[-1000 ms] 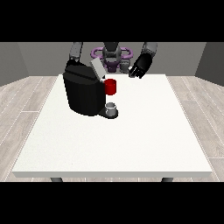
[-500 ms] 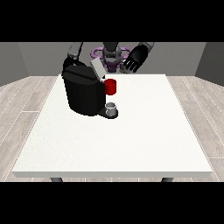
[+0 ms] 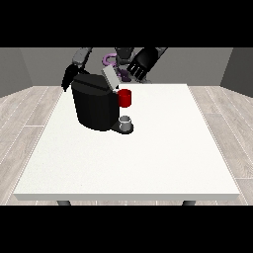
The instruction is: Insert the coffee pod into the coffee machine and close the lid
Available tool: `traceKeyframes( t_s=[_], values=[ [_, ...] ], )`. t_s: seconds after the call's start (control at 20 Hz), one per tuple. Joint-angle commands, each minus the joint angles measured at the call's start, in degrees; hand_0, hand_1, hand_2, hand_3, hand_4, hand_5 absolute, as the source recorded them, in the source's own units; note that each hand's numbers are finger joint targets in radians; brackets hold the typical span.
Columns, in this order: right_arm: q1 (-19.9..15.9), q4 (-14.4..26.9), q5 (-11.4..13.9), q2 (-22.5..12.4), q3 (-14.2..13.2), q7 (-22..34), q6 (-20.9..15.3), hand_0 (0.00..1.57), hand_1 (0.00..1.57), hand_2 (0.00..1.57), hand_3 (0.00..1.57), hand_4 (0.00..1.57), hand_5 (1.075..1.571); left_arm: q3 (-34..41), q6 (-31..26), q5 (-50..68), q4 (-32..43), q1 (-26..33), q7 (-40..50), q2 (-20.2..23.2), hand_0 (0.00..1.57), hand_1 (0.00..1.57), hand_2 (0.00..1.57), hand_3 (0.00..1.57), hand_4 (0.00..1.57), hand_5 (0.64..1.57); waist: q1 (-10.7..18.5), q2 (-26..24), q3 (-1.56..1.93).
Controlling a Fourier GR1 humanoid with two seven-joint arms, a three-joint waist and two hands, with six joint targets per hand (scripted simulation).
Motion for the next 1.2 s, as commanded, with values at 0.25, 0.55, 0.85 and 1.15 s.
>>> traceKeyframes(
  t_s=[0.25,0.55,0.85,1.15],
  values=[
    [-4.55,-0.44,-0.47,-0.37,-1.06,-0.38,-0.39,0.00,0.00,0.00,0.00,0.15,1.571,2.45,-1.09,0.02,2.17,-8.67,1.09,3.98,1.27,1.27,1.30,1.26,0.47,1.571,-2.71,6.10,0.01],
    [-3.77,0.48,-2.23,-3.36,-3.51,-1.67,1.93,0.00,0.00,0.00,0.00,0.00,1.571,0.98,-1.16,-1.06,2.91,-6.02,-1.13,3.52,1.19,1.19,1.27,1.23,0.47,1.571,-1.92,6.74,0.02],
    [-2.86,1.51,0.01,-0.60,-1.32,-4.50,-0.65,0.00,0.00,0.00,0.00,0.03,1.571,1.47,-0.83,-0.77,3.87,-7.08,-1.22,2.51,1.26,1.26,1.29,1.23,0.43,1.571,-1.77,7.83,0.01],
    [-4.77,-0.13,-0.91,-0.78,-2.25,-2.47,-1.01,0.00,0.00,0.00,0.00,0.16,1.571,1.19,1.86,-1.76,5.19,-5.19,-2.55,1.77,1.19,1.19,1.23,1.20,0.44,1.571,-2.22,8.50,0.00]
  ],
)
